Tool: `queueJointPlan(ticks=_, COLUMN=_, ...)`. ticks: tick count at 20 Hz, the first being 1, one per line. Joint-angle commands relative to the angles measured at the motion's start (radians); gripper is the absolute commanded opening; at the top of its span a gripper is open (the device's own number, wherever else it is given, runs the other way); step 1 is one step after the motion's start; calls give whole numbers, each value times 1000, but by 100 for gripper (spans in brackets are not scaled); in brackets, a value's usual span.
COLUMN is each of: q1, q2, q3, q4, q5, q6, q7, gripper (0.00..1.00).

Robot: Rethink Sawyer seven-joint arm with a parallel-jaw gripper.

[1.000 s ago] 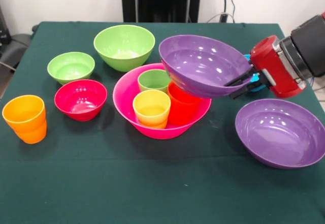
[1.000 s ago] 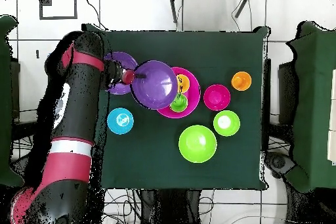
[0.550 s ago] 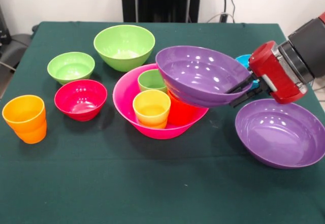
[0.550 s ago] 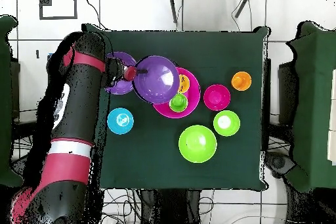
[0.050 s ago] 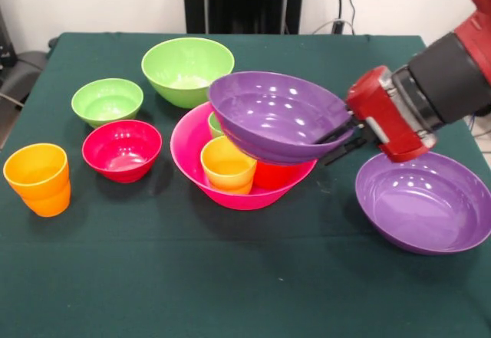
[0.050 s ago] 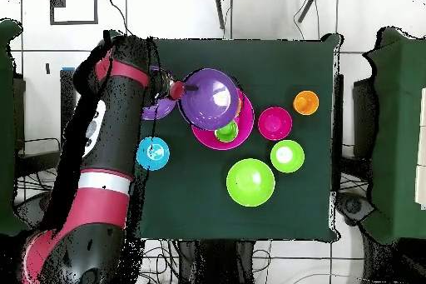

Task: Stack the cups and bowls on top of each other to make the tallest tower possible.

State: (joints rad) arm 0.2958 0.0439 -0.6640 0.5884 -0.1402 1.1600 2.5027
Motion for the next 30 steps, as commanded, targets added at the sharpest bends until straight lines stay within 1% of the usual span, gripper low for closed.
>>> queueJointPlan(ticks=1, q1=-57, q2=-49, q3=115, q4=-5, q5=14, q6=35, q7=-175, gripper=0)
queueJointPlan(ticks=4, q1=-69, q2=-58, q3=129, q4=0, q5=16, q6=24, q7=-196, gripper=0)
queueJointPlan(ticks=7, q1=-76, q2=-72, q3=164, q4=33, q5=29, q6=-9, q7=-198, gripper=0)
queueJointPlan(ticks=9, q1=-83, q2=-82, q3=193, q4=53, q5=47, q6=-1, q7=-205, gripper=0)
queueJointPlan(ticks=12, q1=-105, q2=-96, q3=247, q4=75, q5=81, q6=37, q7=-240, gripper=0)
queueJointPlan(ticks=15, q1=-120, q2=-111, q3=284, q4=100, q5=94, q6=45, q7=-268, gripper=0)
queueJointPlan(ticks=21, q1=-136, q2=-122, q3=322, q4=105, q5=95, q6=61, q7=-291, gripper=0)
queueJointPlan(ticks=26, q1=-141, q2=-128, q3=320, q4=111, q5=71, q6=80, q7=-295, gripper=0)
queueJointPlan(ticks=30, q1=-147, q2=-132, q3=319, q4=117, q5=48, q6=90, q7=-319, gripper=0)
